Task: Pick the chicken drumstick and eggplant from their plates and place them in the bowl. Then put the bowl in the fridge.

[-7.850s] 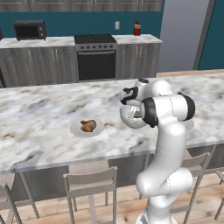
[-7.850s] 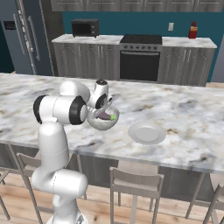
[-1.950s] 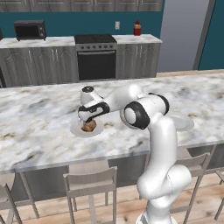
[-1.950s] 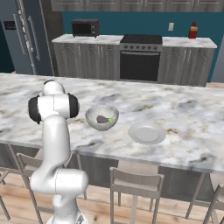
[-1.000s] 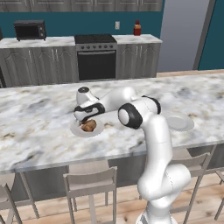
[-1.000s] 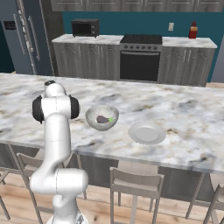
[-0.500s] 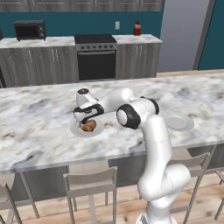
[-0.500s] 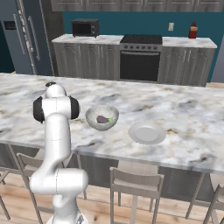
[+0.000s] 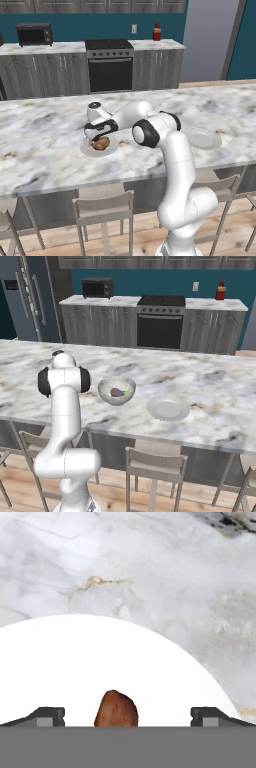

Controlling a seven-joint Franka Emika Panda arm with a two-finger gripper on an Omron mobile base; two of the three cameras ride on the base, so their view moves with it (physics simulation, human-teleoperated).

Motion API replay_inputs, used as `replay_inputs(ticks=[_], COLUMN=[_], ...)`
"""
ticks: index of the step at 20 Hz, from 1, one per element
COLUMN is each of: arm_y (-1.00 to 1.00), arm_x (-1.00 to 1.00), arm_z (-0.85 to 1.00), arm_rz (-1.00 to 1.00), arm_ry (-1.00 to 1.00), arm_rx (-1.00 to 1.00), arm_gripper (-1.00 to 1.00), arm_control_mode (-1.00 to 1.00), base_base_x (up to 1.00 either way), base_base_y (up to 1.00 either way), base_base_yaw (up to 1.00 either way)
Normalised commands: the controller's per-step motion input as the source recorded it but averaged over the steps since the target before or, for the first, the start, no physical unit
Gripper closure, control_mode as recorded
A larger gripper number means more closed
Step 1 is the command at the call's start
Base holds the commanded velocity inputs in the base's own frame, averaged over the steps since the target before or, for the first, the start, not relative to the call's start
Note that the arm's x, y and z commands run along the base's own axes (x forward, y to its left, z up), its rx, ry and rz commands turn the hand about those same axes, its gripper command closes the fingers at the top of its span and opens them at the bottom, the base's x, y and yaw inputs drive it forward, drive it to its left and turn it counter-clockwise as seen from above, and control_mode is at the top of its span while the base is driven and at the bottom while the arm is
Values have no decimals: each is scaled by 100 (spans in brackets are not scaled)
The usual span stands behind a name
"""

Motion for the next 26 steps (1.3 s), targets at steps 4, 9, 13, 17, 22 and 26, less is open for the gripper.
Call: replay_inputs(ticks=[4,9,13,17,22,26], arm_y=[0,-1,-9,-12,-7,-2], arm_x=[3,1,0,0,0,-1], arm_z=[-7,-2,0,0,10,43], arm_rz=[-12,-9,-4,-1,0,0], arm_ry=[3,3,5,5,1,0], arm_rx=[0,0,0,0,0,0], arm_gripper=[-100,100,100,100,100,100], arm_control_mode=[-100,-100,-100,-100,-100,-100], base_base_x=[0,0,0,0,0,0], base_base_y=[0,0,0,0,0,0], base_base_yaw=[0,0,0,0,0,0])
